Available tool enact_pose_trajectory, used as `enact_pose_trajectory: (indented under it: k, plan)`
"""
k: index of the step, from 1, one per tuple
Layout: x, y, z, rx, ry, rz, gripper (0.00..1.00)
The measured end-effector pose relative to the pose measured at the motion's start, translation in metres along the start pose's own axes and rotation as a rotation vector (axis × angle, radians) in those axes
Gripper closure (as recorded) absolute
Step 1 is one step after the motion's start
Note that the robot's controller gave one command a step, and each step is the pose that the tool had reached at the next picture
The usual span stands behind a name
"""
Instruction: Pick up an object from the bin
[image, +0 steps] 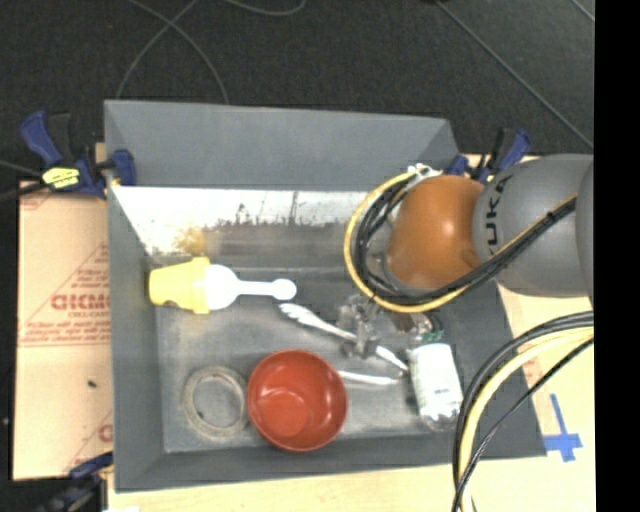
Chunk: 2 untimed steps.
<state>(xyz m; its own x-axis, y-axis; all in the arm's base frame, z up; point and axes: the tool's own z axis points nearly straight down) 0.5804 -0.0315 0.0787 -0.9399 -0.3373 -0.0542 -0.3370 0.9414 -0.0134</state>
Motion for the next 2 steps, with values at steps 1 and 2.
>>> enact_pose_trajectory:
  k: [1, 2]
  plan:
    - [-0.011, 0.014, -0.095, -0.001, 0.004, -0.101, 1.00]
    - [-0.004, 0.001, -0.137, -0.001, 0.004, 0.041, 1.00]
